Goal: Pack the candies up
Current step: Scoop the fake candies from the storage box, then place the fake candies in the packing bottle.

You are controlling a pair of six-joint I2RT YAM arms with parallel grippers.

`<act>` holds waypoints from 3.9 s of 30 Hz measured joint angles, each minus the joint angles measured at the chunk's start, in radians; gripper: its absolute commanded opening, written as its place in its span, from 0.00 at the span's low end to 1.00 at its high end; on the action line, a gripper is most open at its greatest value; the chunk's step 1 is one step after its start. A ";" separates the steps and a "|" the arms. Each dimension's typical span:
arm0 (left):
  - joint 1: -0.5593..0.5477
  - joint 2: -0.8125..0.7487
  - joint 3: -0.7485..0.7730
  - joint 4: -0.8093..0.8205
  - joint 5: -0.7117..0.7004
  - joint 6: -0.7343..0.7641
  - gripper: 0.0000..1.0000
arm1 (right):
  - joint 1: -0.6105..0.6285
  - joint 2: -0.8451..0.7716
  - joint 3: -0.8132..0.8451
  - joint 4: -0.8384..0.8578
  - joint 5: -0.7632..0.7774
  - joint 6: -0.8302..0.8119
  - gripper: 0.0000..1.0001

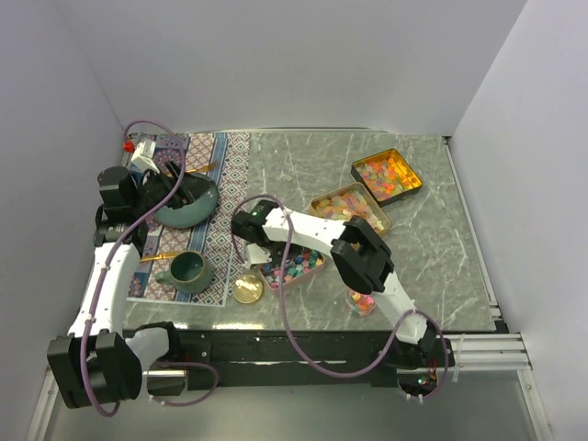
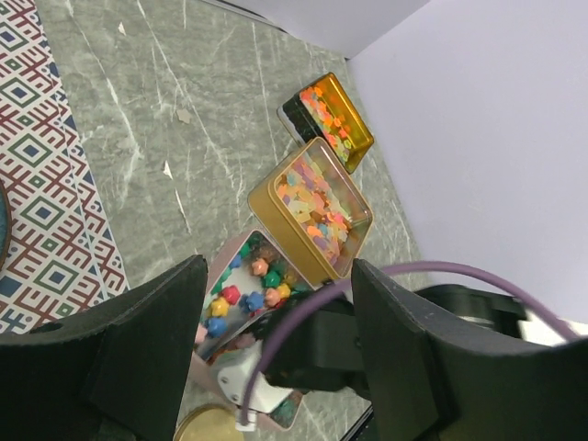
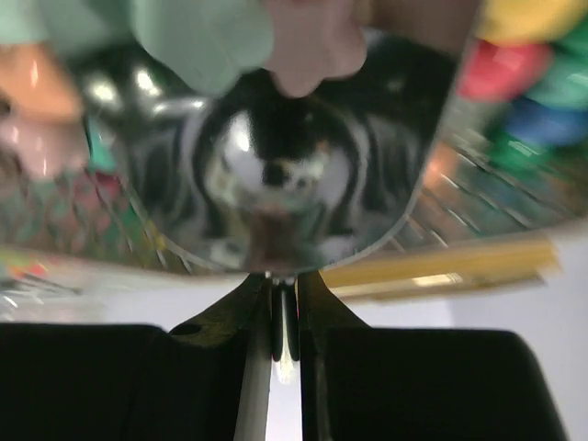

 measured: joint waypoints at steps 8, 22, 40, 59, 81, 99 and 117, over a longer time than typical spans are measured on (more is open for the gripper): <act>0.000 0.019 0.000 0.007 0.000 -0.013 0.69 | -0.095 0.064 0.064 -0.008 -0.223 0.138 0.00; 0.000 0.109 0.019 -0.005 -0.007 -0.008 0.69 | -0.174 -0.085 -0.066 0.159 -0.345 0.116 0.00; 0.001 0.212 0.101 -0.054 -0.007 0.044 0.69 | -0.309 -0.512 -0.424 0.339 -0.459 0.010 0.00; -0.064 0.364 0.217 -0.002 -0.018 0.045 0.68 | -0.528 -1.294 -1.126 0.277 -0.223 -0.326 0.00; -0.076 0.391 0.237 0.017 -0.029 0.046 0.68 | -0.537 -1.327 -1.123 0.115 0.052 -0.541 0.00; -0.072 0.347 0.191 0.060 -0.025 0.043 0.69 | -0.416 -1.180 -1.011 0.024 0.197 -0.662 0.00; -0.062 0.330 0.184 0.075 -0.025 0.025 0.69 | -0.285 -1.101 -0.970 0.019 0.267 -0.529 0.00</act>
